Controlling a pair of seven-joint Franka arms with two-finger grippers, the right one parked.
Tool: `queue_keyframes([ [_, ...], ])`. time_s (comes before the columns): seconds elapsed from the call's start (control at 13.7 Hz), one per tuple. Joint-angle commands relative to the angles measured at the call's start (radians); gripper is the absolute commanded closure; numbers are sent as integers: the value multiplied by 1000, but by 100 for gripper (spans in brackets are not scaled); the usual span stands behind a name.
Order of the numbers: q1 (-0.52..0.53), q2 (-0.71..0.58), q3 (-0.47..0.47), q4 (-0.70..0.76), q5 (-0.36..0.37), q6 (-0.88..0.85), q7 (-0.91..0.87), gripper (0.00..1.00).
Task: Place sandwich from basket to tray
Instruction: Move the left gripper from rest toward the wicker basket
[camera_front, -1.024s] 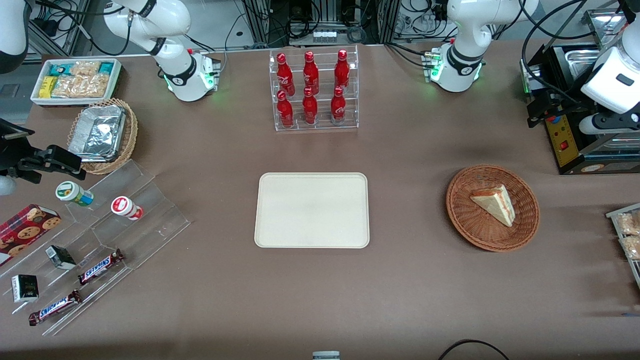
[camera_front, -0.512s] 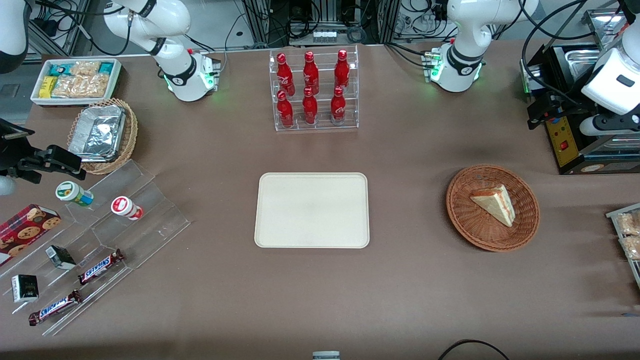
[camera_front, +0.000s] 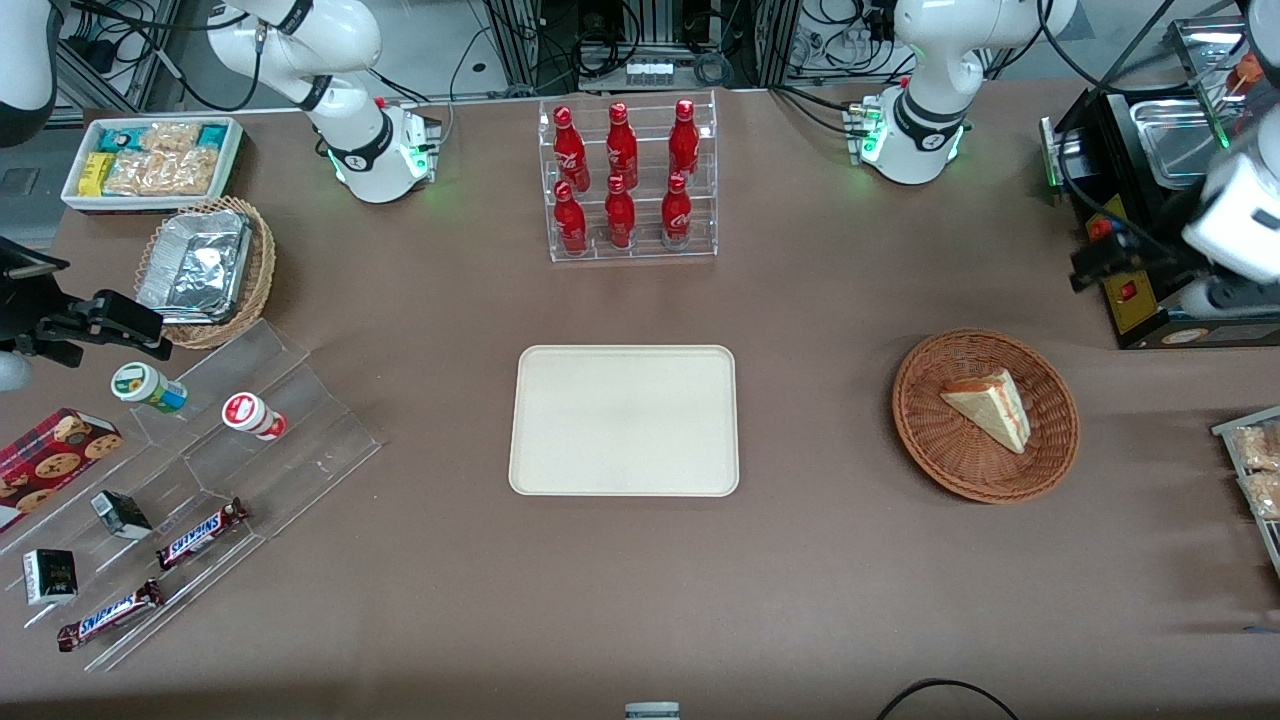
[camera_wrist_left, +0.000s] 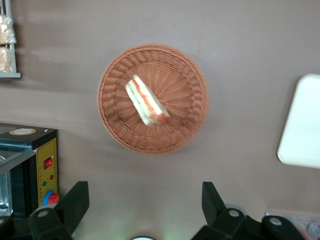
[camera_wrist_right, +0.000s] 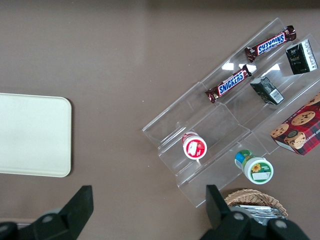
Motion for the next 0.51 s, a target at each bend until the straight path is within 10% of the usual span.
queue_keyframes([
  [0.0, 48, 42, -4, -32, 9, 53, -91, 0],
  [0.44, 70, 185, 2, -64, 9, 176, -291, 0],
])
